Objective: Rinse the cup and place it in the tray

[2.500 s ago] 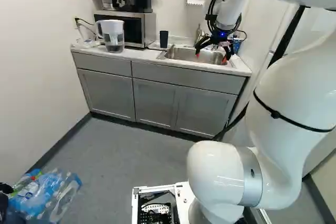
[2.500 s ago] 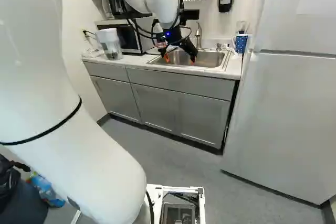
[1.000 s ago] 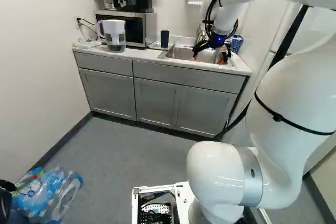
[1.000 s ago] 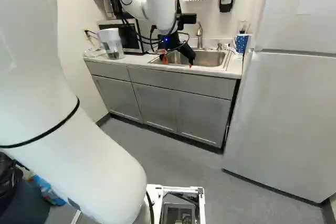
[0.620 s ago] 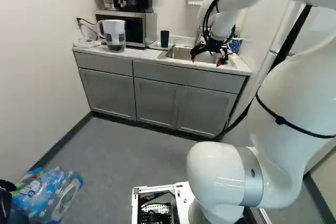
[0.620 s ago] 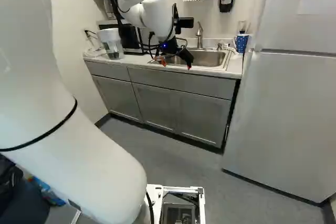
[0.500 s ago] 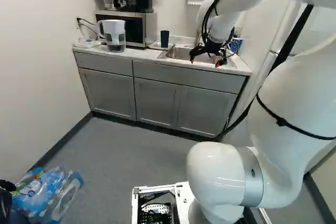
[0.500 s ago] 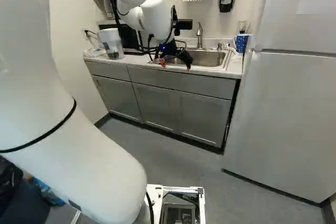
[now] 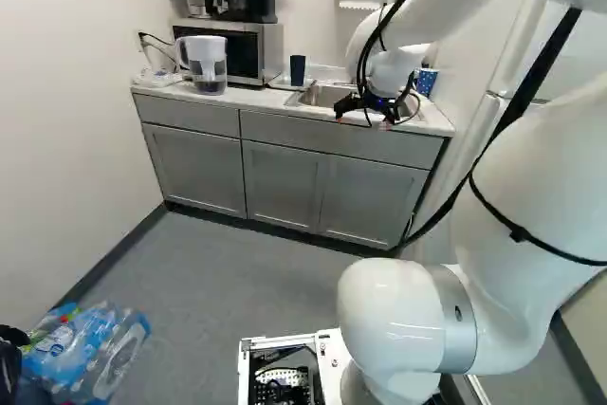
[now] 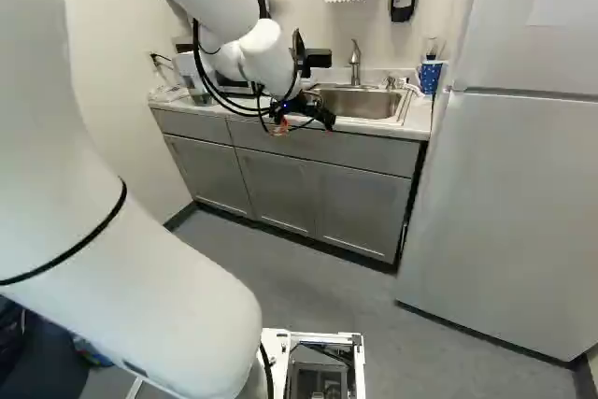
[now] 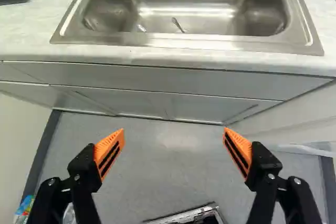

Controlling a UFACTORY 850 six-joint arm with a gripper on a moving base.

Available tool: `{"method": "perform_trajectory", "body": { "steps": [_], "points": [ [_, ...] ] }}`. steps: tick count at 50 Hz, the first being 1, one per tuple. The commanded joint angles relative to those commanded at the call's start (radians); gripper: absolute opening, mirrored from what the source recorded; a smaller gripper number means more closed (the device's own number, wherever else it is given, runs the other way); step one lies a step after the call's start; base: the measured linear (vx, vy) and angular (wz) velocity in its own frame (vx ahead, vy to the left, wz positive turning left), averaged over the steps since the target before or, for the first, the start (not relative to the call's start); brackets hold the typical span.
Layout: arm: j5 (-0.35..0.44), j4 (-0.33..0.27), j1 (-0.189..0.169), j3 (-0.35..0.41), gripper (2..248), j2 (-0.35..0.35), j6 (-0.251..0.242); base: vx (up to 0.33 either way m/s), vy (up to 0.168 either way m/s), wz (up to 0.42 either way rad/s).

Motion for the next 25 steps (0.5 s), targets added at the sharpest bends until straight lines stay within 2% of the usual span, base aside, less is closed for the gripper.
{"method": "perform_trajectory", "body": {
  "steps": [25],
  "points": [
    [0.307,0.0,0.055,0.207,247,0.052,-0.018,0.0,0.0,0.0]
  ]
}}
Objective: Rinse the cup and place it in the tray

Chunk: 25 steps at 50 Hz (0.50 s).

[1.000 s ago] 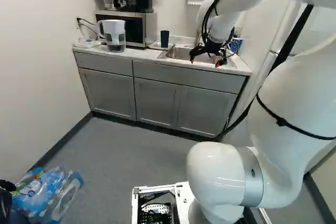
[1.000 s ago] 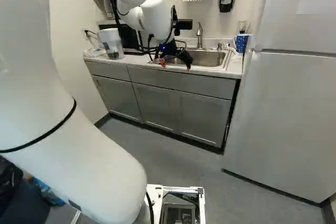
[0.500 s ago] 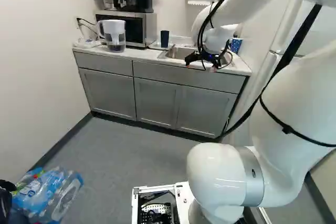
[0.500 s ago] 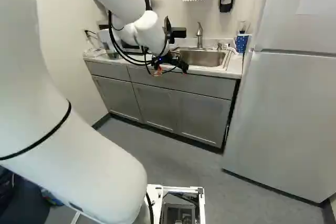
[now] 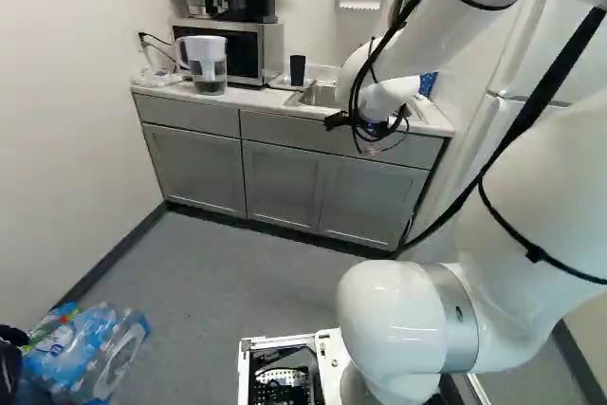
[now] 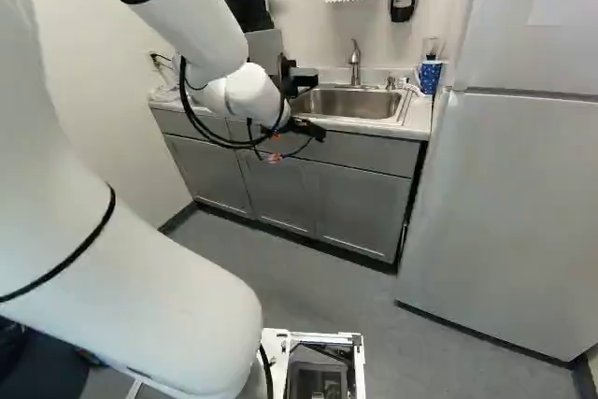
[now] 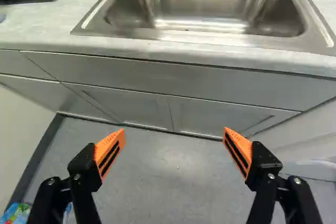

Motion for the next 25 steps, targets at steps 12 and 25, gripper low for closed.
{"method": "perform_trajectory", "body": {
  "steps": [12,25],
  "points": [
    [0.145,0.0,0.026,0.098,247,0.025,-0.009,0.0,0.0,0.0],
    [0.284,0.0,0.051,0.192,247,0.048,-0.017,0.0,0.0,0.0]
  ]
}}
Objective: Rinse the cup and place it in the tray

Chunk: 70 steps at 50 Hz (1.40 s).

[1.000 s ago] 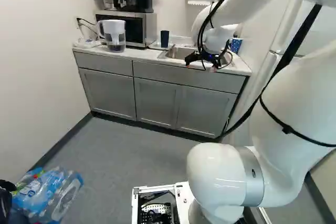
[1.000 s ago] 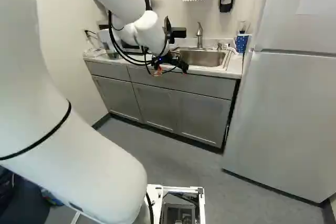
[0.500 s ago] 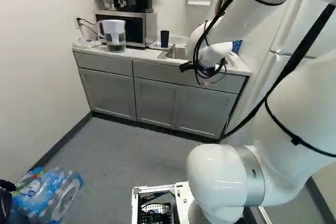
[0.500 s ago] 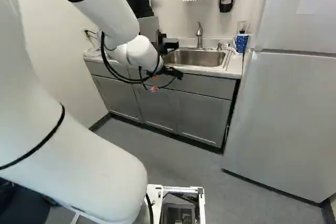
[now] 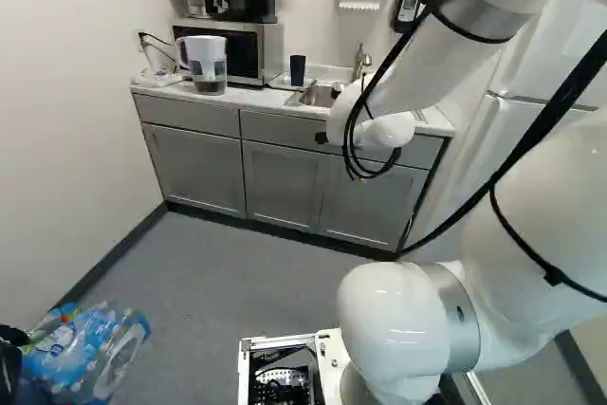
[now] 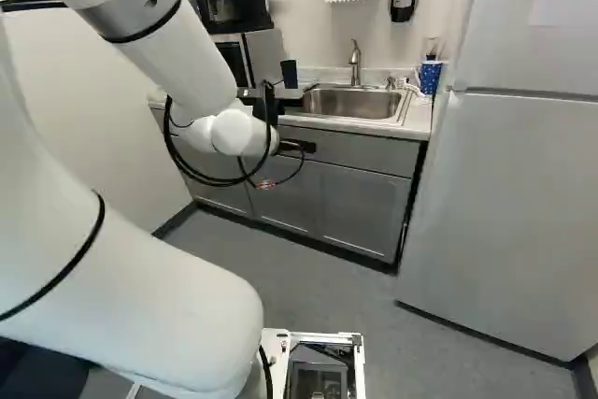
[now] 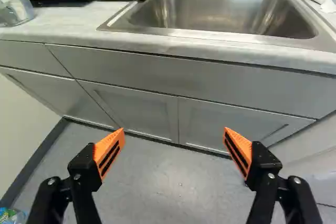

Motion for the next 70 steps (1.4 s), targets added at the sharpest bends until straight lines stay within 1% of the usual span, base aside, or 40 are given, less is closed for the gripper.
{"method": "perform_trajectory", "body": {
  "steps": [15,36,53,70],
  "points": [
    [0.14,0.0,0.025,0.095,247,0.024,-0.008,0.0,0.0,0.0],
    [0.288,0.0,0.052,0.195,247,0.049,-0.017,0.0,0.0,0.0],
    [0.371,0.0,0.067,0.251,247,0.063,-0.022,0.0,0.0,0.0],
    [0.423,0.0,0.076,0.286,247,0.072,-0.025,0.0,0.0,0.0]
  ]
}}
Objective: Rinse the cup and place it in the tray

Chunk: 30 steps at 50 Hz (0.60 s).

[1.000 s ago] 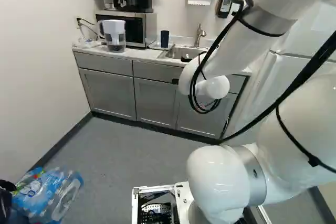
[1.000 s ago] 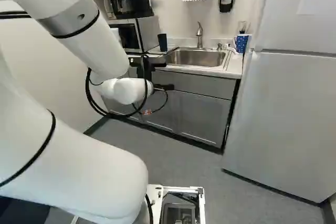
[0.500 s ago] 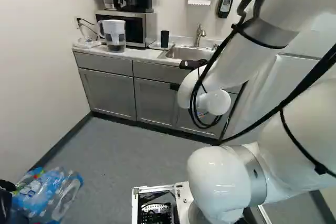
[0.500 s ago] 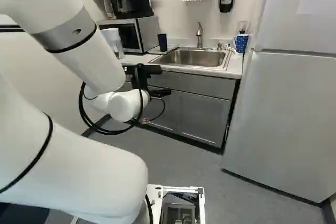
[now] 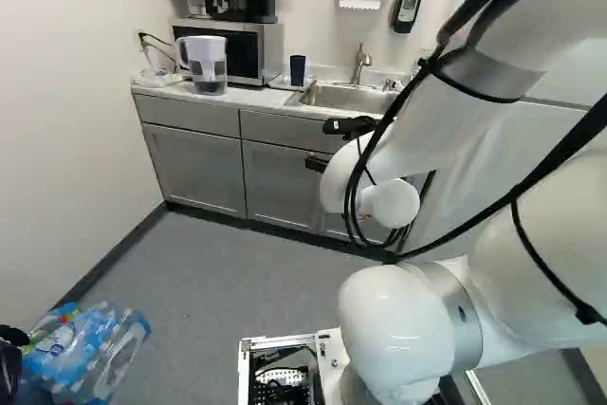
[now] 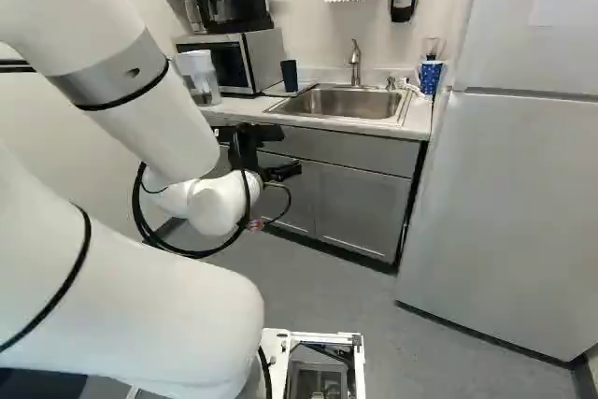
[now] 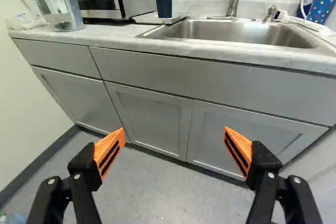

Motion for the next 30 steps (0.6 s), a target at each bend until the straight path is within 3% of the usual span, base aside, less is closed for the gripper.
{"method": "perform_trajectory", "body": {
  "steps": [30],
  "points": [
    [0.02,0.0,0.004,0.013,247,0.003,-0.001,0.0,0.0,0.0]
  ]
}}
